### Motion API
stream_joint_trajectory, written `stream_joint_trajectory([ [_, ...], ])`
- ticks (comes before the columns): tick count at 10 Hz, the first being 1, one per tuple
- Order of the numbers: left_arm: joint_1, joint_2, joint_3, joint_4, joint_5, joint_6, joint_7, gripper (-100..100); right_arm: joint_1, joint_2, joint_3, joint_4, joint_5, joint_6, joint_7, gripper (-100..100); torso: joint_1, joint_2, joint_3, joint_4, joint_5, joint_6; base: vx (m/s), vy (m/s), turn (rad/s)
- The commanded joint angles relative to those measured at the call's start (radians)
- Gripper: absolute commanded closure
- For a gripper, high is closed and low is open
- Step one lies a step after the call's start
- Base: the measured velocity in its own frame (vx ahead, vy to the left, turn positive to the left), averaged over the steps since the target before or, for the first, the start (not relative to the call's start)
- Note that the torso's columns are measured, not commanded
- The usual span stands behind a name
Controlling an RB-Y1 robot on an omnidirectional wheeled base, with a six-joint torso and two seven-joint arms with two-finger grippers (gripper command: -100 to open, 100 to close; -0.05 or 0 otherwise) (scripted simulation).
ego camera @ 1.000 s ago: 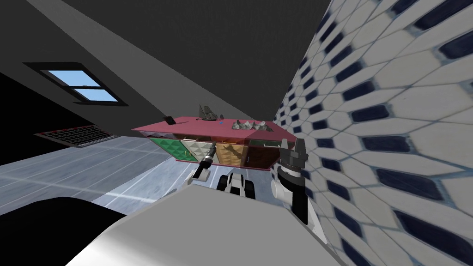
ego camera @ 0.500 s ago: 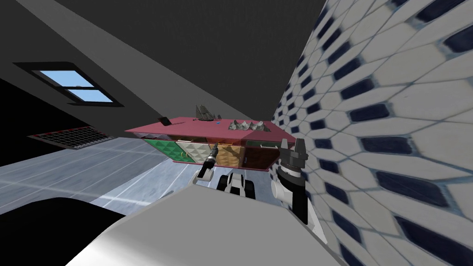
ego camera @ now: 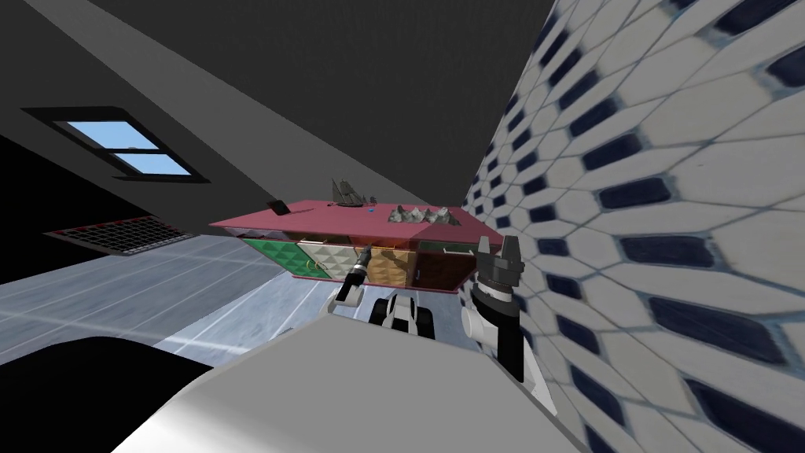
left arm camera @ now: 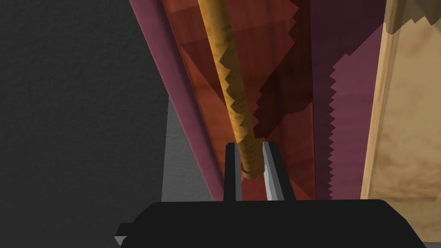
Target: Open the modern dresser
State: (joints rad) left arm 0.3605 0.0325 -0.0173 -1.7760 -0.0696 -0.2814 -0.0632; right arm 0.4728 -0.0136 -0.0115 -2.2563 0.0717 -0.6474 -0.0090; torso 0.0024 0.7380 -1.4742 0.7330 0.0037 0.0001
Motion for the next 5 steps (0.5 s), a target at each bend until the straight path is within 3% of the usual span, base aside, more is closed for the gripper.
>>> stream_joint_trajectory([
  [1, 0.019, 0.005, -0.008, -0.022, -0.001, 0.017, 0.002, 100, 0.000, 0.000, 0.000, 0.000, 0.000, 0.000, 0.000, 0, 0.000, 0.002, -0.001, 0.002, -0.001, 0.000, -0.173, -0.021, 0.011],
  [4, 0.027, 0.006, -0.011, -0.035, -0.001, 0.021, 0.003, 100, 0.000, 0.000, 0.000, 0.000, 0.000, 0.000, 0.000, 0, -0.003, -0.001, -0.002, 0.003, -0.003, 0.001, -0.148, -0.021, 0.009],
  [5, -0.020, 0.013, 0.018, 0.016, -0.031, 0.023, 0.028, -100, 0.000, 0.000, 0.000, 0.000, 0.000, 0.000, 0.000, 0, -0.002, -0.006, -0.005, 0.004, -0.004, 0.001, -0.091, 0.001, 0.041],
])
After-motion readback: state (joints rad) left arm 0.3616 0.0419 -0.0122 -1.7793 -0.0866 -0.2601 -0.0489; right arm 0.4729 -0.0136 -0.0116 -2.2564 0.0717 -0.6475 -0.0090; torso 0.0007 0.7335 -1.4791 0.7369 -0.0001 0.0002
